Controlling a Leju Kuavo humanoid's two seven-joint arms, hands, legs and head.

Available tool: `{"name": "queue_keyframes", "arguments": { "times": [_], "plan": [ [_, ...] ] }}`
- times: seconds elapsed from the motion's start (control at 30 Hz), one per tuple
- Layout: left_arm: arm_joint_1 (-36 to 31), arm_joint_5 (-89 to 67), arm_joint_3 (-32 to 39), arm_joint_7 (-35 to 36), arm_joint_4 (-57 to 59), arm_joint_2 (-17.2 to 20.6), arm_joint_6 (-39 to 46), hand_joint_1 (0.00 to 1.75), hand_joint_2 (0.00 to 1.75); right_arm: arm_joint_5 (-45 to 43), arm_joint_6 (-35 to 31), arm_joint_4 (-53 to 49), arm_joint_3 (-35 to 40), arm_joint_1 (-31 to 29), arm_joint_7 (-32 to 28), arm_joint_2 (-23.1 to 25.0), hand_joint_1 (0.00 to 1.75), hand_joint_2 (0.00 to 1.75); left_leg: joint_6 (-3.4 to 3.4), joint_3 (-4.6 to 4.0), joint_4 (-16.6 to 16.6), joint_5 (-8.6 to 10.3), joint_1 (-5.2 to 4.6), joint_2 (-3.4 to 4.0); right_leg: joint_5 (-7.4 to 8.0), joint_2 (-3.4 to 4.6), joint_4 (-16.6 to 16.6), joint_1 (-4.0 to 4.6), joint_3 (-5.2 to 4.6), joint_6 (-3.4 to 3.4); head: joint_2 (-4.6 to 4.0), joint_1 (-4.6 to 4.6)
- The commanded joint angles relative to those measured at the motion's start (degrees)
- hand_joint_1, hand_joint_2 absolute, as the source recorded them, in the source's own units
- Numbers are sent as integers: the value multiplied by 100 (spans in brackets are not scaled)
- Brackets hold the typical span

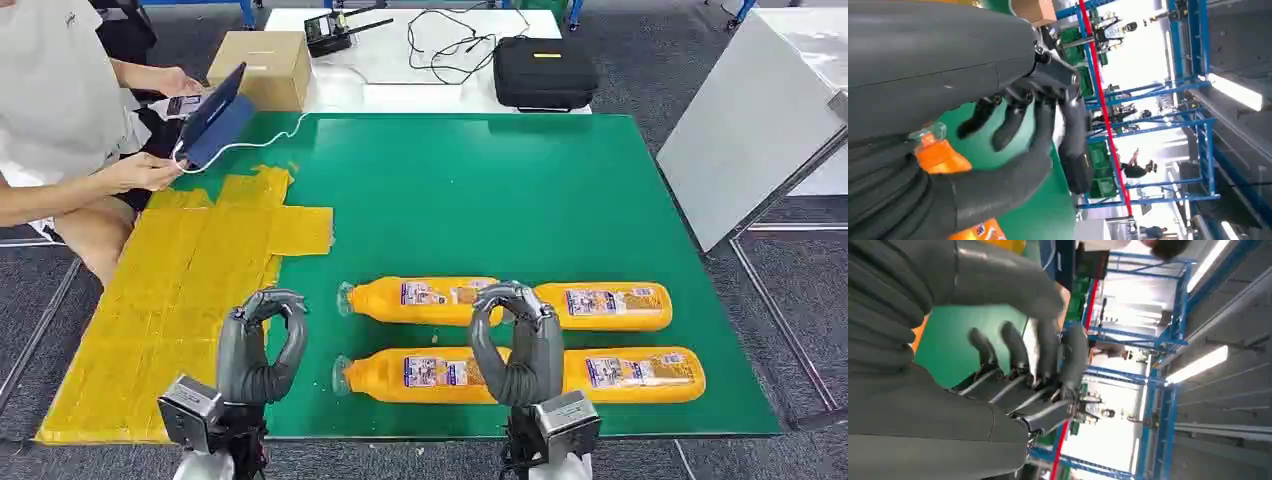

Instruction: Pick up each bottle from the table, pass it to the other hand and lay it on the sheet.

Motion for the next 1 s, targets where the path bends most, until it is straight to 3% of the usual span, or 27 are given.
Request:
{"name": "queue_keyframes", "arguments": {
  "times": [0.03,0.1,0.13,0.17,0.33,0.37,0.47,0.73,1.0],
  "plan": [
    [-144,72,-72,165,246,146,11,0,175,606,-348,380,120,-368,290,-346,0,175,-9,25,-3,-7,3,17,-4,3,-8,5,26,-2,0,0],
    [-148,110,-30,181,246,141,-15,0,175,803,-386,416,143,-459,375,-413,0,175,-7,19,-3,-6,4,17,-2,6,-8,5,20,-1,0,-2],
    [-155,116,-22,184,246,146,-23,0,175,808,-389,416,137,-477,380,-415,0,0,-9,25,-2,-9,4,18,-5,4,-8,6,27,-1,0,0],
    [-156,132,28,198,235,128,-38,0,175,1625,-404,567,280,-640,794,-630,0,0,-6,17,-4,-4,2,14,-1,4,-7,3,17,0,0,0],
    [-157,129,67,226,195,132,-83,0,175,1656,-421,631,263,-724,831,-593,0,0,-6,18,-2,-5,4,16,-1,4,-7,5,20,0,0,0],
    [-134,129,97,241,177,102,-99,0,175,2045,-387,734,359,-800,1032,-701,0,175,-8,20,-2,-6,5,13,-3,0,-8,6,24,-1,0,2],
    [-128,129,161,316,99,64,-301,0,175,2682,-103,1139,522,-1208,1524,-799,0,175,-8,26,-1,-10,5,27,-2,14,-9,6,29,-1,0,0],
    [-185,133,162,335,143,30,-370,0,175,2654,-29,1366,502,-1363,1513,-702,0,175,-9,25,1,-6,5,18,-6,1,-6,7,30,-1,0,0],
    [-399,155,136,499,178,-72,-702,0,175,4529,467,2973,1127,-2591,2596,-750,0,175,-5,16,1,-1,4,33,4,14,-4,6,18,0,0,0]
  ]
}}
